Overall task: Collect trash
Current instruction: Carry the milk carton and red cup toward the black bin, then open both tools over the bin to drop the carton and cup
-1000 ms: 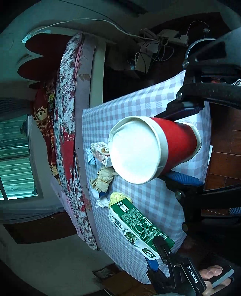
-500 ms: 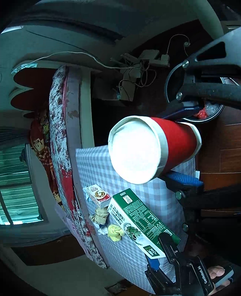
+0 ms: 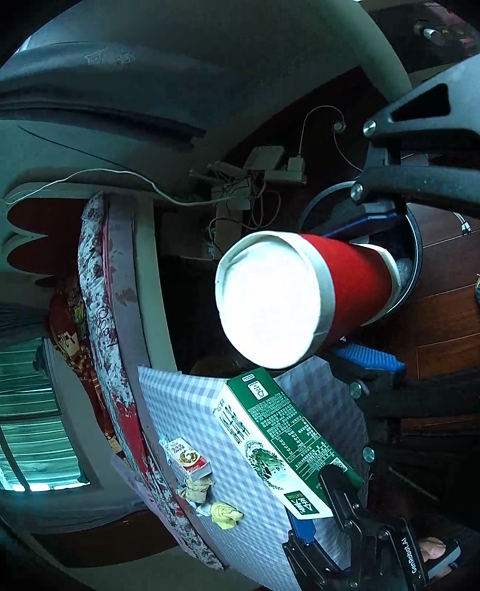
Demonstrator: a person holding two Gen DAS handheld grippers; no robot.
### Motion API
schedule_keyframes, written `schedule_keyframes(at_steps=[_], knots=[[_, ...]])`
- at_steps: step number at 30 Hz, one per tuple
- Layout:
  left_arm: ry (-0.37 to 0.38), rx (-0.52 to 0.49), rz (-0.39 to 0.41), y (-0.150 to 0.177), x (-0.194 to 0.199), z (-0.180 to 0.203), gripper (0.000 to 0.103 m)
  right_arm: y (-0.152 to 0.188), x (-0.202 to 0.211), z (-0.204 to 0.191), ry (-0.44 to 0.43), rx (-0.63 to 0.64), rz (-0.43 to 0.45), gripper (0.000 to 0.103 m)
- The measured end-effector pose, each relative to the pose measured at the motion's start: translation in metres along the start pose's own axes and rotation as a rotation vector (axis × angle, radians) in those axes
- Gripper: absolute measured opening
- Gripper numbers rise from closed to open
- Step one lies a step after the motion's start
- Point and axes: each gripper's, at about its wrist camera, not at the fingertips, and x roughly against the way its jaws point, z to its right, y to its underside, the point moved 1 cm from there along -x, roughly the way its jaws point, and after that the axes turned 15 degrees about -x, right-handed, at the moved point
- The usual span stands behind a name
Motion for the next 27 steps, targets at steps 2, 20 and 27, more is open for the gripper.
schedule_keyframes(at_steps=[2,20,27], knots=[[0.019,-0.010,-0.010,0.000,-0.008,0.011,0.054,0.003,-0.004,0.011,0.016,0.003,-0.011,0.053],[0.129,0.059,-0.156,0.007,-0.114,0.036,0.054,0.029,-0.088,0.065,0.007,0.080,-0.183,0.053],[0.149,0.060,-0.199,0.010,-0.149,0.034,0.054,0.038,-0.130,0.069,0.000,0.139,-0.261,0.054]])
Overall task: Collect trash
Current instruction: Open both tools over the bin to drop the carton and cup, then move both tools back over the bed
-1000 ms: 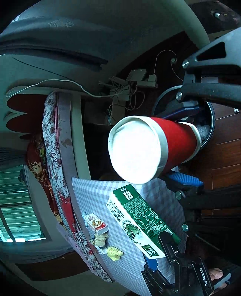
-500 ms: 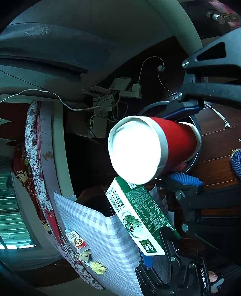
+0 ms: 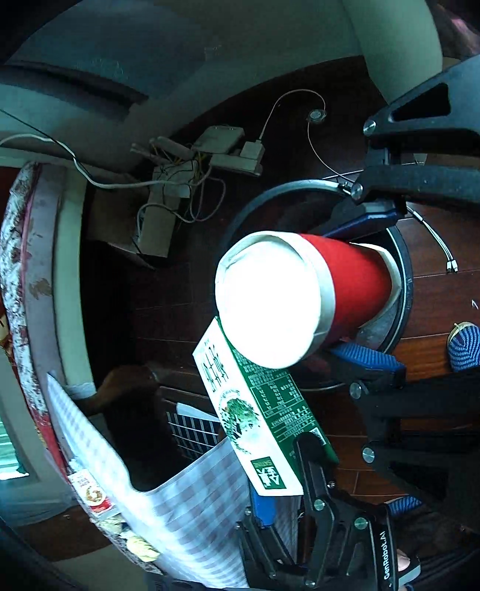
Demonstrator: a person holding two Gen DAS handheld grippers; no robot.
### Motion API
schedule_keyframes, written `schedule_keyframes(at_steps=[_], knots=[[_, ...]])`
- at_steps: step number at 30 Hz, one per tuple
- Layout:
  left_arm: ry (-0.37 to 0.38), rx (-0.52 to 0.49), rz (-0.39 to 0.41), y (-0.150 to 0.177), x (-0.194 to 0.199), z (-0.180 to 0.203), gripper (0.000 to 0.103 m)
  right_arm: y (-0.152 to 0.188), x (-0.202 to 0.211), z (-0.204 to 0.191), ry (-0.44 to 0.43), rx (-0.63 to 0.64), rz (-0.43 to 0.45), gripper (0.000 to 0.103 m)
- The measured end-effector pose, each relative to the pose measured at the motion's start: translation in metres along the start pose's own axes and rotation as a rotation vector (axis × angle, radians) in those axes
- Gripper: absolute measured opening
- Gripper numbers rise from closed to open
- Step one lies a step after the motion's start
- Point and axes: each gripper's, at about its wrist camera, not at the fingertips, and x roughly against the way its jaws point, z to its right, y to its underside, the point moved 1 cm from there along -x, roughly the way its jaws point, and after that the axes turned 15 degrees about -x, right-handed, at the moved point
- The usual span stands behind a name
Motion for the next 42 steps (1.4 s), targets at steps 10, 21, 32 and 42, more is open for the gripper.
schedule_keyframes(at_steps=[10,21,32,42], knots=[[0.024,-0.008,-0.026,0.000,-0.024,-0.005,0.054,-0.001,-0.029,0.009,-0.031,0.018,-0.051,0.056],[-0.053,0.031,-0.031,0.008,-0.027,-0.009,0.094,0.007,-0.029,0.035,0.120,-0.036,-0.046,0.091],[-0.129,0.053,-0.033,0.013,-0.024,-0.014,0.098,0.011,-0.023,0.037,0.155,-0.059,-0.042,0.102],[-0.163,0.047,-0.023,0.014,-0.006,-0.012,0.098,0.015,-0.006,0.027,0.126,-0.086,-0.021,0.102]])
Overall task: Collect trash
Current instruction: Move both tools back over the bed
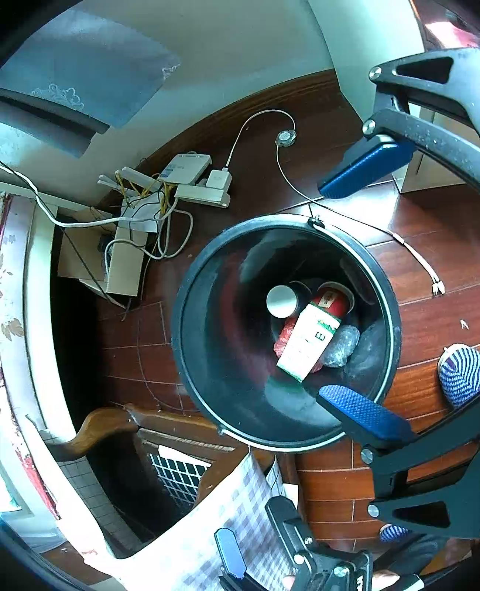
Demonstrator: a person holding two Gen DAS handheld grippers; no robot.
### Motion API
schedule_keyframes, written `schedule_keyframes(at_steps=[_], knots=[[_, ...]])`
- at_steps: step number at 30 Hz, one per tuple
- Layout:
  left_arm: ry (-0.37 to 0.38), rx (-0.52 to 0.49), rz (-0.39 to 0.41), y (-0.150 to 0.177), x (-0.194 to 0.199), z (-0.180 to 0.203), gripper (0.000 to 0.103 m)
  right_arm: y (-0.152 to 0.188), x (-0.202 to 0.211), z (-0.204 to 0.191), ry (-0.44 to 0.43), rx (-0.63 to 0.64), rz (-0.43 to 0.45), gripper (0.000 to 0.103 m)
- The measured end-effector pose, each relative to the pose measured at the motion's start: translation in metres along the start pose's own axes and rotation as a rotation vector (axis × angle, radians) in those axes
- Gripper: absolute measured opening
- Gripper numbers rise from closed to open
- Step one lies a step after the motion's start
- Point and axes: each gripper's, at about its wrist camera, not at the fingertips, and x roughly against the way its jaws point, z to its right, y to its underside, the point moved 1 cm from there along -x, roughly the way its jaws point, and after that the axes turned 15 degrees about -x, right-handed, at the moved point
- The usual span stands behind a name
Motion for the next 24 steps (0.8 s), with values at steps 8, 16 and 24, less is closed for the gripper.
schedule_keyframes(at_steps=[8,16,24], knots=[[-0.023,-0.003,0.012,0.009,0.024,-0.005,0.098,0.004,0.030,-0.014,-0.021,-0.022,0.058,0.102],[-0.035,0.001,0.032,0.019,0.053,-0.012,0.098,0.008,0.059,-0.033,-0.071,-0.039,0.091,0.102],[-0.078,0.017,0.073,0.031,0.091,-0.027,0.098,0.013,0.088,-0.061,-0.102,-0.013,0.139,0.102]])
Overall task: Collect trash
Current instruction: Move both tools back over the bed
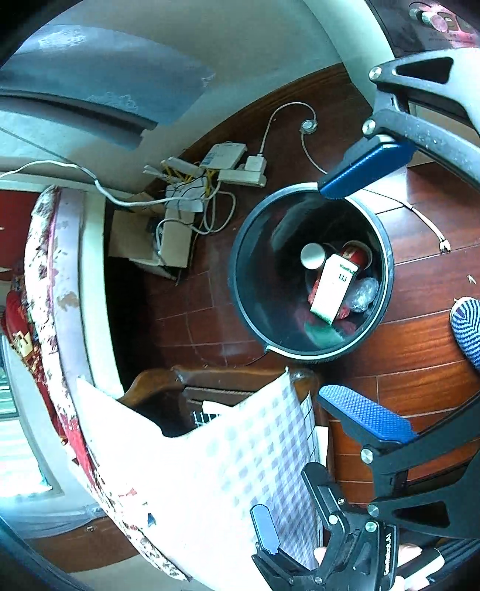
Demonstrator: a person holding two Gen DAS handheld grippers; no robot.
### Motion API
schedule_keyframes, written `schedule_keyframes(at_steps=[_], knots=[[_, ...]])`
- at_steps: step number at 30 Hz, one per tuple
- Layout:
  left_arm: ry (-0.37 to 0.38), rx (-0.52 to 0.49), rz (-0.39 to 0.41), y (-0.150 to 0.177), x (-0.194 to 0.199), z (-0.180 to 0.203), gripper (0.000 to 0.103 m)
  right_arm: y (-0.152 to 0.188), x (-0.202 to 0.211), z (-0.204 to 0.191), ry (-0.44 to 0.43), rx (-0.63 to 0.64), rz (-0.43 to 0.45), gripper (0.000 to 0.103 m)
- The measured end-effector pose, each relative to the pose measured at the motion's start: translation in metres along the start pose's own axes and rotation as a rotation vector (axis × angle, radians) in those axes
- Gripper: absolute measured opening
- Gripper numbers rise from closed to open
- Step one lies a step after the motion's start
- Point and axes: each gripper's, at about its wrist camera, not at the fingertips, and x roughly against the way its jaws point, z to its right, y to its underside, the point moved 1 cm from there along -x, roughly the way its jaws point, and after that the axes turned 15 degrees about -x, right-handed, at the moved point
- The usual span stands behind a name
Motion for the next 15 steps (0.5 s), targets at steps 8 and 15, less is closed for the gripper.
schedule_keyframes(at_steps=[8,15], knots=[[-0.067,0.035,0.055,0.011,0.038,-0.028,0.098,-0.006,0.023,-0.039,-0.068,0.014,0.040,0.102],[-0.114,0.083,0.086,0.023,0.067,-0.051,0.098,-0.009,0.041,-0.077,-0.115,0.064,0.070,0.102]])
